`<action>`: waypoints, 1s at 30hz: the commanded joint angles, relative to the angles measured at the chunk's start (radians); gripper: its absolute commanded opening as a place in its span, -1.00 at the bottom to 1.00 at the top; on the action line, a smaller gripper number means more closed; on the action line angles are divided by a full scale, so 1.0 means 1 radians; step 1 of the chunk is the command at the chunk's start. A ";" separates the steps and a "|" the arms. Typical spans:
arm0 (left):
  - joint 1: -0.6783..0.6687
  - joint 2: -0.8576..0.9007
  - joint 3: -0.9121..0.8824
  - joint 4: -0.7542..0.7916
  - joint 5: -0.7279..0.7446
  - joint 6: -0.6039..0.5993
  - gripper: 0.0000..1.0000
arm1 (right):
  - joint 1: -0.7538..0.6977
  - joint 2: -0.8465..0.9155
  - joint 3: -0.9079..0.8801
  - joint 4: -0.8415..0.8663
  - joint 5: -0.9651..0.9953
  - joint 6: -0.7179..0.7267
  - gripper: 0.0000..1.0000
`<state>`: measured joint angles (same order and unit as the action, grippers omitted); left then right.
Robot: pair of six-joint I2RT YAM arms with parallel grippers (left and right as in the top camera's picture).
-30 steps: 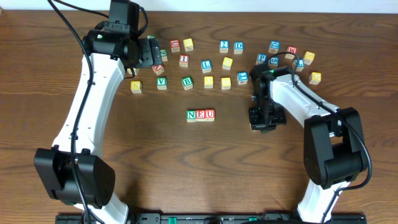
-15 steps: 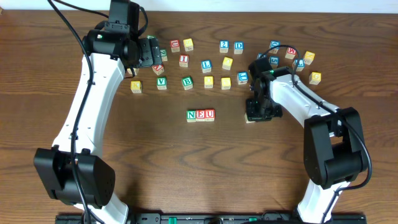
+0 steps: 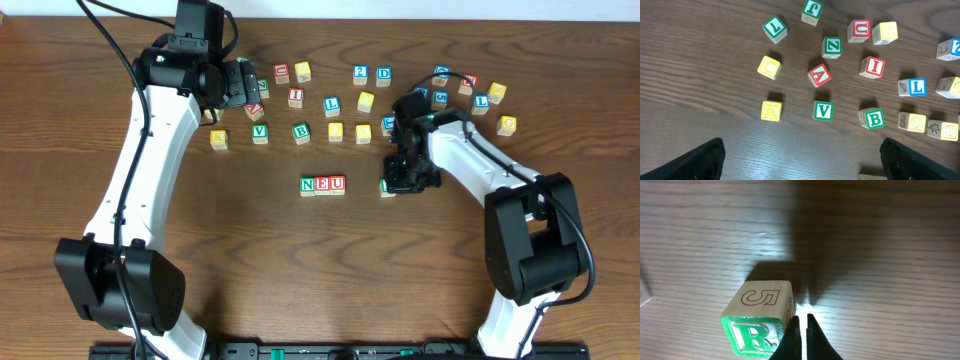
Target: Spell out NEURIPS
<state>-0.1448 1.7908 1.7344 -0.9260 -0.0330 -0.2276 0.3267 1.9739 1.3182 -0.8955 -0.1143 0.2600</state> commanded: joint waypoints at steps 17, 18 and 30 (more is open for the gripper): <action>0.003 0.005 0.017 0.000 -0.013 0.013 0.96 | 0.096 -0.008 -0.005 0.040 -0.027 0.291 -0.98; 0.003 0.005 0.017 0.000 -0.013 0.013 0.95 | 0.096 -0.008 -0.005 0.043 -0.027 0.302 -0.98; 0.003 0.005 0.017 0.000 -0.013 0.013 0.96 | 0.116 -0.008 -0.005 0.066 -0.027 0.332 -0.98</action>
<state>-0.1448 1.7908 1.7344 -0.9260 -0.0330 -0.2276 0.4294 1.9739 1.3182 -0.8341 -0.1390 0.5667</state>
